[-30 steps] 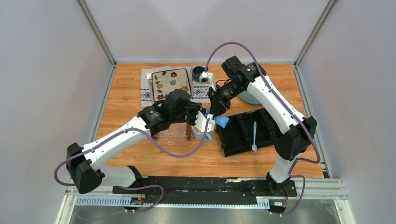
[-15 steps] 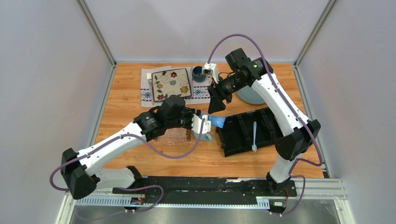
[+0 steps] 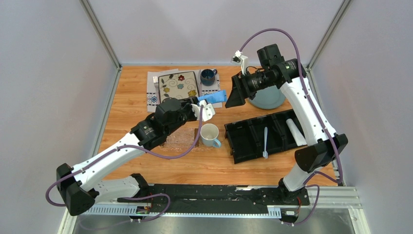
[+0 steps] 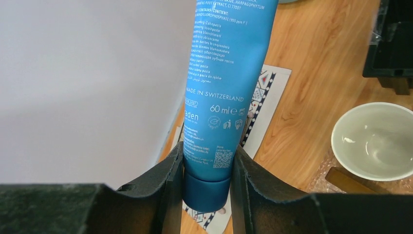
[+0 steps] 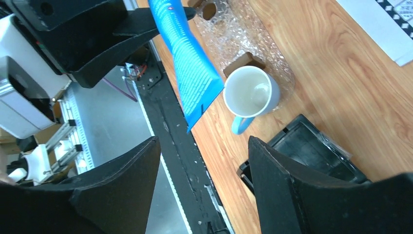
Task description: Prepare toiletry sets of a toothbrush and toothpaste on the tray
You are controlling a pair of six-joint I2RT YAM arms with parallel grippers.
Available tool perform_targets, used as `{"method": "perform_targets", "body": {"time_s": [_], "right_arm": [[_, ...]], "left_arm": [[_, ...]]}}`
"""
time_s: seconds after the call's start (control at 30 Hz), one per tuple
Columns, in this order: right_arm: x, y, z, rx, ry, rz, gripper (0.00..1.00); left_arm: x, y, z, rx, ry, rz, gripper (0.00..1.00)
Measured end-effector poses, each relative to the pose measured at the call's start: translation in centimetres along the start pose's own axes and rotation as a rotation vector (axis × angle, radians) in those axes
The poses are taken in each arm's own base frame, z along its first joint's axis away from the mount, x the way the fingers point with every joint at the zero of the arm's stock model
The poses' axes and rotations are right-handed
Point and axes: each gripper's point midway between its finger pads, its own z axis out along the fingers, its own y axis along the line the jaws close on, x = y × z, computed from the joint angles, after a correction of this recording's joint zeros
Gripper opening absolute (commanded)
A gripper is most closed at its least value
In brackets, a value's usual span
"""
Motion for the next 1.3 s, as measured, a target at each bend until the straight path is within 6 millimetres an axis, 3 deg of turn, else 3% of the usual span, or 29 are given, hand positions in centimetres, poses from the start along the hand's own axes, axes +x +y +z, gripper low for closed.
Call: {"method": "perform_targets", "body": {"time_s": [0.3,0.57,0.87,1.17,1.27,1.3], "right_arm": [[-2.4,1.2,0.5,-0.093,-0.083,0.030,0.68],[-4.0,0.2,2.1,-0.141,-0.109,0.079,0.60],[-4.8,-0.4,2.8,-0.168,-0.122,0.109,0.41],[-4.9,0.4,3.1,-0.204,-0.121,0.114,0.02],[-4.9,0.6,3.2,-0.207,-0.117,0.111,0.00],[-4.8,0.6,3.2,-0.202,-0.114,0.112,0.00]], "left_arm": [[0.2,1.7,-0.1,-0.091,0.026,-0.029,0.00],[0.3,1.7,0.2,-0.103,0.035,-0.031,0.00],[0.2,1.5,0.3,-0.101,0.036,-0.029,0.00],[0.4,1.4,0.4,-0.100,0.048,-0.027,0.01],[0.7,1.1,0.3,-0.091,0.057,-0.031,0.11],[0.7,1.0,0.3,-0.085,0.059,-0.033,0.22]]}}
